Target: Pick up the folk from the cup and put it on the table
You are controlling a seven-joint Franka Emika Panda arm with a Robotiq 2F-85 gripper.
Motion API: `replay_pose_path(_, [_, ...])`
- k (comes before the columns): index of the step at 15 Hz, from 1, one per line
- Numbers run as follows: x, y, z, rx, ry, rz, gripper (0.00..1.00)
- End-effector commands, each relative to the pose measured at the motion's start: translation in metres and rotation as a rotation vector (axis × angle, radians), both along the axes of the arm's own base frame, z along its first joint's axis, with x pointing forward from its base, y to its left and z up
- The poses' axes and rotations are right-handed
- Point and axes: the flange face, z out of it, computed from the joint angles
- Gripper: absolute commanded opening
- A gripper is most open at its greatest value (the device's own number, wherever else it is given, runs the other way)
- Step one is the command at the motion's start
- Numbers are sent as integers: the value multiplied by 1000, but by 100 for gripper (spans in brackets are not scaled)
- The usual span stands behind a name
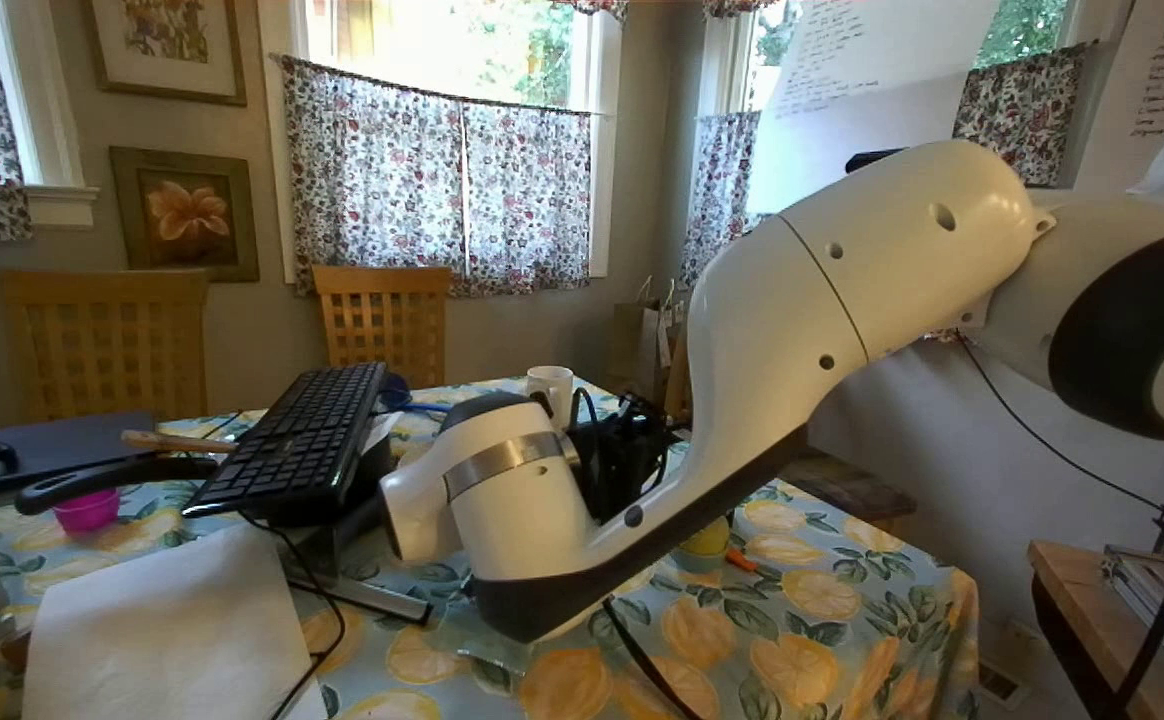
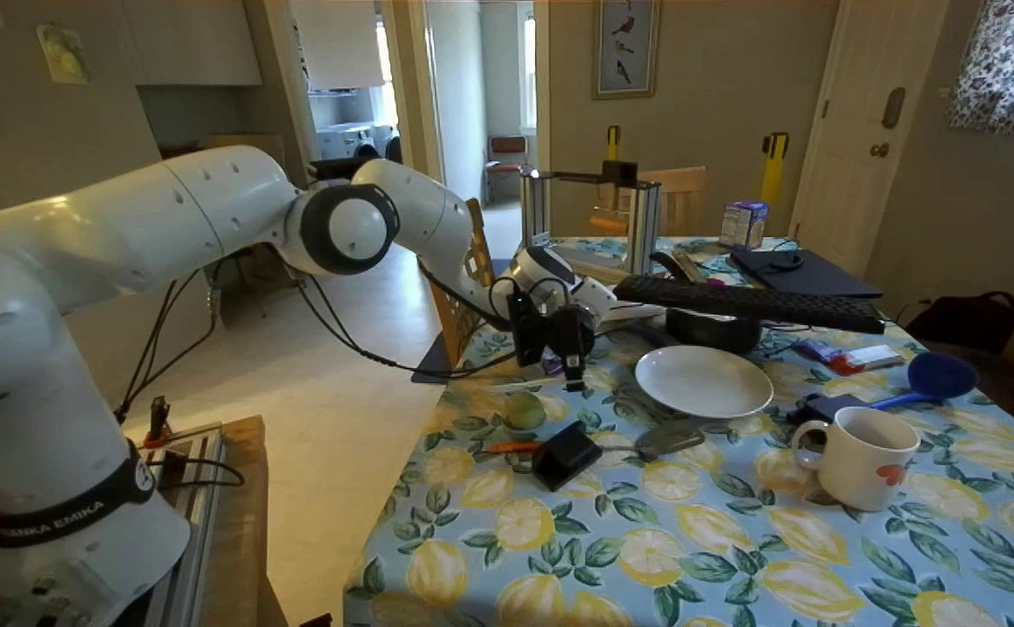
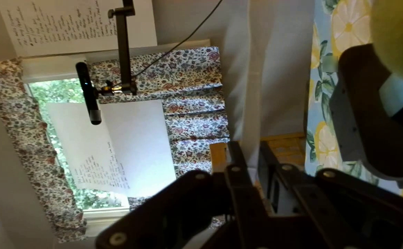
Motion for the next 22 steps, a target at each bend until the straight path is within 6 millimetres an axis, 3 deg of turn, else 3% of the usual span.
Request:
replay_pose_path(1, [-9,0,1,-179,4,-50,4])
replay_pose_path(4, [-8,-3,3,-223,12,-31,4])
replay_pose_path(11, [34,21,-11,22,-189,253,4])
replay_pose_path(15, [48,42,-14,99,-257,378,4])
replay_pose_path(22, [41,82,3,201,-217,443,4])
